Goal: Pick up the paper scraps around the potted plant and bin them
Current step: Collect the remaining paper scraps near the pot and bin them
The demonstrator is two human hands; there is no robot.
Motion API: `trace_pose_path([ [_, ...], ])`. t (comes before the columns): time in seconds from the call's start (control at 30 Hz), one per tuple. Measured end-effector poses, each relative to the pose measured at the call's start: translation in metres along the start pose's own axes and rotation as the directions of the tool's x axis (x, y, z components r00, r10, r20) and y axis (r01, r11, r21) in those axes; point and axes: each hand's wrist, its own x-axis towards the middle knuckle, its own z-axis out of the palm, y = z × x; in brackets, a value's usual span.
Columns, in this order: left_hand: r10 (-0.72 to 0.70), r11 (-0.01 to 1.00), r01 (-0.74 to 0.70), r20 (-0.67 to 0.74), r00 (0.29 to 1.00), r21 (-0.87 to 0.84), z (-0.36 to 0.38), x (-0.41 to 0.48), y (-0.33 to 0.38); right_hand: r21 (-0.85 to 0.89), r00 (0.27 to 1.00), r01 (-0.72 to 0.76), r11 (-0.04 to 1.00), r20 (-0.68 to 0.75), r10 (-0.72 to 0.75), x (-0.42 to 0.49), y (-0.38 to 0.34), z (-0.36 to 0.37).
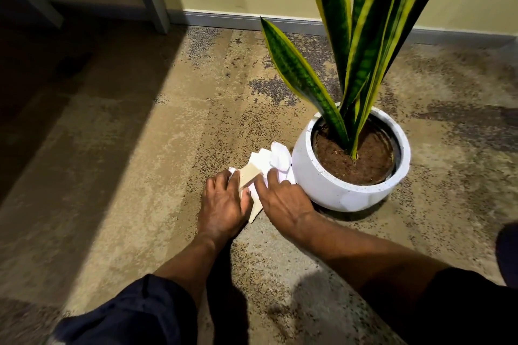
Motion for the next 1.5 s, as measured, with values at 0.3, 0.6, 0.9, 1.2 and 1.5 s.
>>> trace_pose_path([
  [0.3, 0.032, 0.999, -0.032, 0.073, 0.997, 0.000, -0.004, -0.001, -0.001, 0.029, 0.989, -0.131, 0.991, -0.067, 0.133, 0.015, -0.006, 0.001],
  [0.6, 0.081, 0.996, -0.083, 0.053, 0.995, 0.033, 0.002, 0.001, -0.006, 0.005, 0.978, -0.207, 0.978, -0.006, 0.207, 0.028, -0.010, 0.000],
  [0.9, 0.141, 0.988, -0.138, -0.052, 0.989, 0.064, 0.004, 0.001, -0.007, -0.107, 0.995, -0.092, 0.990, 0.039, 0.096, 0.020, -0.006, 0.002],
  [1.2, 0.129, 0.990, -0.134, 0.095, 0.987, 0.052, 0.002, 0.001, -0.007, 0.014, 0.998, -0.019, 1.000, -0.056, 0.019, 0.004, -0.002, -0.018],
  [1.5, 0.178, 0.939, -0.258, 0.319, 0.931, 0.229, -0.006, -0.004, -0.001, 0.151, 0.986, -0.042, 0.988, -0.153, 0.066, -0.030, 0.002, -0.037],
])
